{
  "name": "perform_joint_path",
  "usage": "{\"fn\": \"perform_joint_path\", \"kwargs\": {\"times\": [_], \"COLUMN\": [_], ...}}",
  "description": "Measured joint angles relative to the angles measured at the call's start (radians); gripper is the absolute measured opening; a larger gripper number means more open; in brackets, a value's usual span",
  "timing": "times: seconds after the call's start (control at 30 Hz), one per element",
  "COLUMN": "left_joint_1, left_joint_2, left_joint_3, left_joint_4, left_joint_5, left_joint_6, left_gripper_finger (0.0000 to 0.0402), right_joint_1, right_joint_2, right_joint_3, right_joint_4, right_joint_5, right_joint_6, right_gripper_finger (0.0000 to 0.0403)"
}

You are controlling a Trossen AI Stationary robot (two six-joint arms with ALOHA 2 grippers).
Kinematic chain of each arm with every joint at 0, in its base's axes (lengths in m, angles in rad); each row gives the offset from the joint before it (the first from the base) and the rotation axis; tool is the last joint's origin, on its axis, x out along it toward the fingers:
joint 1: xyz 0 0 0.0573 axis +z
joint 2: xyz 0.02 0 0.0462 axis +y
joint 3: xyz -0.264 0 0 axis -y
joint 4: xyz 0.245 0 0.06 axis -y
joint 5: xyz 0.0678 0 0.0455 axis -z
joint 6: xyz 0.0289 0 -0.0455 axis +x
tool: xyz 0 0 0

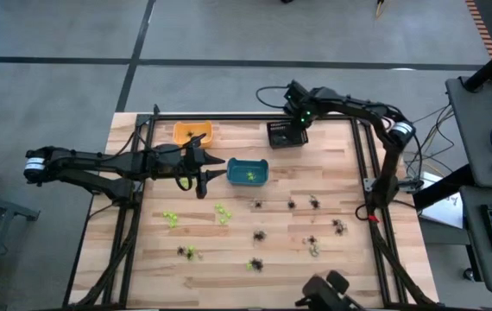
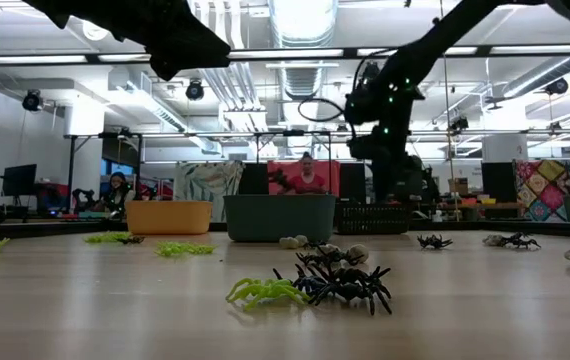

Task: Sort Halloween decoration
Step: Put the white skull toy into the black bin

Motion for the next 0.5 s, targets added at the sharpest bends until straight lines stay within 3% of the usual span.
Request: {"fn": "perform_joint_path", "kwargs": {"times": [0.23, 0.5], "left_joint_1": [0.000, 0.000], "left_joint_2": [0.000, 0.000], "left_joint_3": [0.000, 0.000], "left_joint_4": [0.000, -0.027], "left_joint_5": [0.000, 0.001], "left_joint_6": [-0.020, -0.088], "left_gripper_finger": [0.0133, 0.0132], "right_joint_1": [0.001, 0.001], "right_joint_2": [0.029, 0.019], "right_joint_3": [0.004, 0.005], "right_joint_4": [0.011, 0.006], "right_joint_5": [-0.001, 0.033], "right_joint_6": [-0.016, -0.016], "right_gripper_finger": [0.0022, 0.0093]}}
